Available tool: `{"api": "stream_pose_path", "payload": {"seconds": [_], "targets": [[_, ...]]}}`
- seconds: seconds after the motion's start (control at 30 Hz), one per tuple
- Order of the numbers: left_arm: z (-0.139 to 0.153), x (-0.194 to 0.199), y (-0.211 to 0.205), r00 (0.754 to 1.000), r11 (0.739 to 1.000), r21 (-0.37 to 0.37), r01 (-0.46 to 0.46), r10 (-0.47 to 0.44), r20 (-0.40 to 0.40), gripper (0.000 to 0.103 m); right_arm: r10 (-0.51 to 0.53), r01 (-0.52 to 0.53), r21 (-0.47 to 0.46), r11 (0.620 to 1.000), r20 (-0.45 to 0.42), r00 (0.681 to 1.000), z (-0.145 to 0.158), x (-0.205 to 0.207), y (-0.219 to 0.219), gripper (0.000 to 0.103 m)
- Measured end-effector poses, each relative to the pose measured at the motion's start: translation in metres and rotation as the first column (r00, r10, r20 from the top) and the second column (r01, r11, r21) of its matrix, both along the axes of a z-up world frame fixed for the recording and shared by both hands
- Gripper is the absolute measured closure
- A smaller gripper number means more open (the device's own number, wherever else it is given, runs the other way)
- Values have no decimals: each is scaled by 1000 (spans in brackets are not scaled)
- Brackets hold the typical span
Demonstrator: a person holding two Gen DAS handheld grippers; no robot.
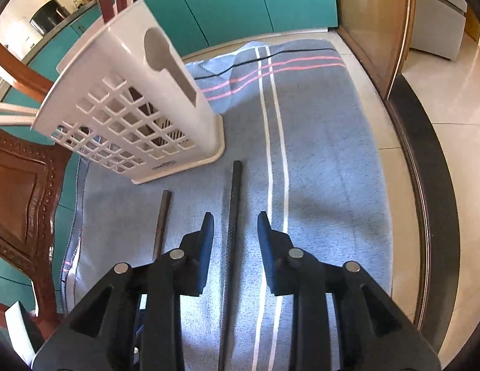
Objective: Organize utensils
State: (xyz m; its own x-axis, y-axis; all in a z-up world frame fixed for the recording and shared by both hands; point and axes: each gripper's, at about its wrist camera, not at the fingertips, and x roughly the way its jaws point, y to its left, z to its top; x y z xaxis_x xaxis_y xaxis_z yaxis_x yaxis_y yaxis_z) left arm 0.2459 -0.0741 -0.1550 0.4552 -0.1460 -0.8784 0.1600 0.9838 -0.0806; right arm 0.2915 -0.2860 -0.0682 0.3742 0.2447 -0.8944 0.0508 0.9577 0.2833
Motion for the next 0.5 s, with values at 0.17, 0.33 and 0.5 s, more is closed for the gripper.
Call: {"api": "stream_pose_path", "payload": {"seconds": [0.17, 0.33, 0.5], "targets": [[-1, -11, 16, 997, 997, 6, -80, 80, -16, 96, 7, -7, -15, 1000, -3, 1000, -3, 8, 5, 73], [-1, -15, 18, 996, 996, -17, -91, 91, -22, 96, 40, -38, -96, 995, 16, 999, -14, 16, 18, 67], [2, -14, 21, 996, 995, -37, -92, 91, -15, 90, 97, -98, -138, 985, -16, 995, -21, 13, 34, 95]]}}
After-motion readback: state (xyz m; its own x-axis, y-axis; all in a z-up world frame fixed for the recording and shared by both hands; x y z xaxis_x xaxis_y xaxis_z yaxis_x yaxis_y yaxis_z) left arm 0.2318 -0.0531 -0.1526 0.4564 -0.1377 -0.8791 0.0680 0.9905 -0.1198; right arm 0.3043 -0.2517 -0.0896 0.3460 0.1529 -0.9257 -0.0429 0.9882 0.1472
